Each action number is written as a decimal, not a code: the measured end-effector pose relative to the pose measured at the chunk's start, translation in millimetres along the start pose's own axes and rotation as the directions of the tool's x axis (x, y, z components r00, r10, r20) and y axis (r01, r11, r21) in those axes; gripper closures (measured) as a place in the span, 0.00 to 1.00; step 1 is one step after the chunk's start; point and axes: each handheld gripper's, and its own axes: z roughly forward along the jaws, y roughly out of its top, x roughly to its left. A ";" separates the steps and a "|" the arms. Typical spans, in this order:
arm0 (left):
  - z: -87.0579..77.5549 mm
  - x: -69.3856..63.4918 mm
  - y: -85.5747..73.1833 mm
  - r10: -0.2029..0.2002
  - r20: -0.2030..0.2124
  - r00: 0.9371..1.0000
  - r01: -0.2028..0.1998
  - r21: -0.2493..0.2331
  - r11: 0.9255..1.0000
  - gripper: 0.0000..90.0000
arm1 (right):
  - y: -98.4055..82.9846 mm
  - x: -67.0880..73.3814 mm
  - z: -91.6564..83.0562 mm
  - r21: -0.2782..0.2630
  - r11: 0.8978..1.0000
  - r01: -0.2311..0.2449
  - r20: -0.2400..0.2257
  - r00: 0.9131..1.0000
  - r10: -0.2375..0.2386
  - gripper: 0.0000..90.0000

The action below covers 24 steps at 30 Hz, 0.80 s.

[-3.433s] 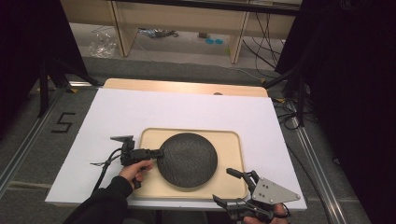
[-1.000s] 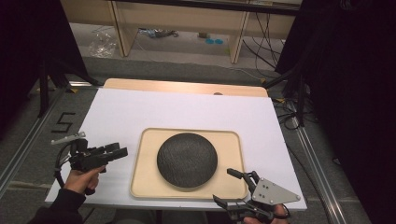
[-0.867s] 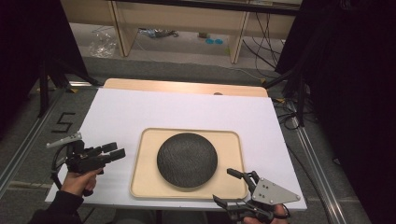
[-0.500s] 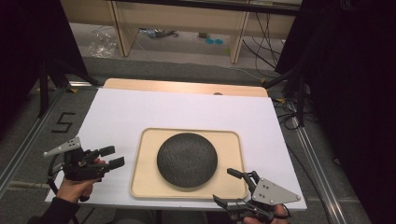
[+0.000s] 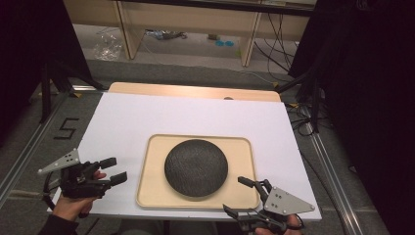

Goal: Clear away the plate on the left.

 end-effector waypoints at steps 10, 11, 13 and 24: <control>-5.1 -19.6 -7.0 0.107 -0.013 0.994 -0.106 0.047 0.993 0.17 | -0.1 0.4 0.0 0.002 1.000 0.000 -0.002 1.000 0.000 0.20; -5.9 -22.0 -7.9 0.102 -0.012 0.995 -0.101 0.045 0.994 0.17 | 0.1 0.2 0.2 -0.001 1.000 0.000 -0.001 1.000 0.000 0.20; -7.8 -25.3 -8.7 0.087 0.008 0.996 -0.087 0.034 0.996 0.16 | -0.2 0.4 0.0 0.009 1.000 0.003 -0.001 1.000 -0.003 0.20; -17.0 -36.3 -18.5 0.085 -0.064 0.994 -0.082 0.050 0.995 0.16 | -0.2 1.0 -0.1 0.010 1.000 0.001 -0.005 1.000 -0.001 0.20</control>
